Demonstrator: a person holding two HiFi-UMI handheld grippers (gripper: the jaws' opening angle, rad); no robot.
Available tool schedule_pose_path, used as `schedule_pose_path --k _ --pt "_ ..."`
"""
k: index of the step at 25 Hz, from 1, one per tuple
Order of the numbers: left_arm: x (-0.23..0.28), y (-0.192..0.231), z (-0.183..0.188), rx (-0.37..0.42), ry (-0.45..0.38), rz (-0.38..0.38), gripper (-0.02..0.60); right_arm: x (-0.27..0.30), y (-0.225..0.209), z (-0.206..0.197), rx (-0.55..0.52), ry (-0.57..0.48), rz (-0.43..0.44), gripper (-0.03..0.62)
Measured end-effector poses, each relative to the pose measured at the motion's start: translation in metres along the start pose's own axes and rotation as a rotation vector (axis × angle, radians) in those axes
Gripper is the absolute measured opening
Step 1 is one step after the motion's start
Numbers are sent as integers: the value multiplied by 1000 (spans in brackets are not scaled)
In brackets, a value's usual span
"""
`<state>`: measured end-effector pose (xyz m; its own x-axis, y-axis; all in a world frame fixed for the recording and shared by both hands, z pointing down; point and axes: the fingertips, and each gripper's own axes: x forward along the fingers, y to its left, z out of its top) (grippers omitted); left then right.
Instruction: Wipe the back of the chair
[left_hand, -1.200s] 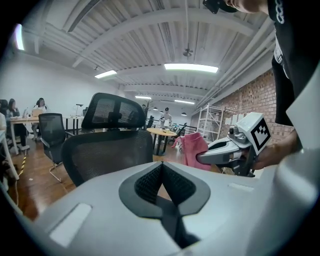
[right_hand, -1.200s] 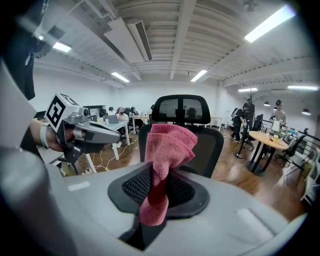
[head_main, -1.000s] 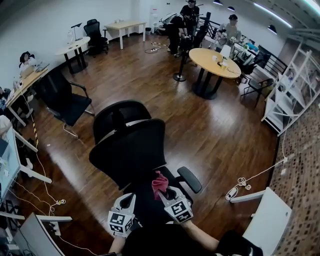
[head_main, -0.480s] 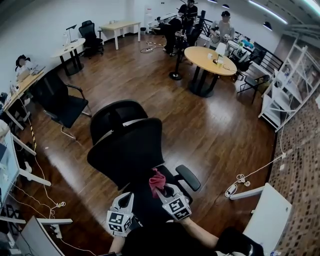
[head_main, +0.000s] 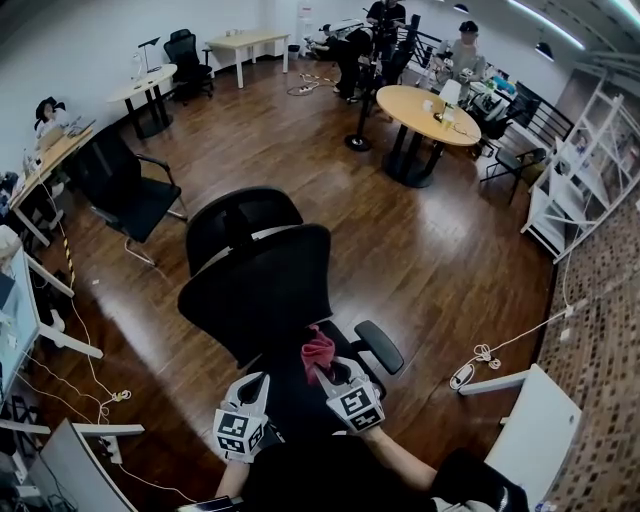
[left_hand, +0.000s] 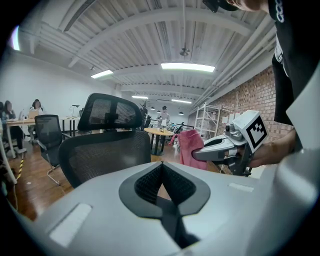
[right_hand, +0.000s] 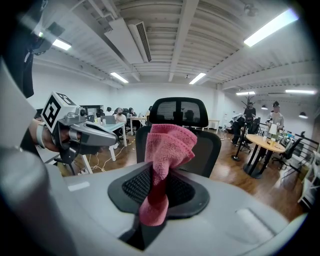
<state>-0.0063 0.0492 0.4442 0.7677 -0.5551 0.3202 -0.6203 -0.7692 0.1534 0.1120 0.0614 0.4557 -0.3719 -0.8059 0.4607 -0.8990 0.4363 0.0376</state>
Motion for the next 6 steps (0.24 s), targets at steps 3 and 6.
schedule_pose_path --k 3,6 --pt "2 0 0 2 2 -4 -8 0 -1 -1 4 -2 -4 71" --pt "8 -2 0 4 -4 -21 -8 -1 -5 -3 6 1 -17 71"
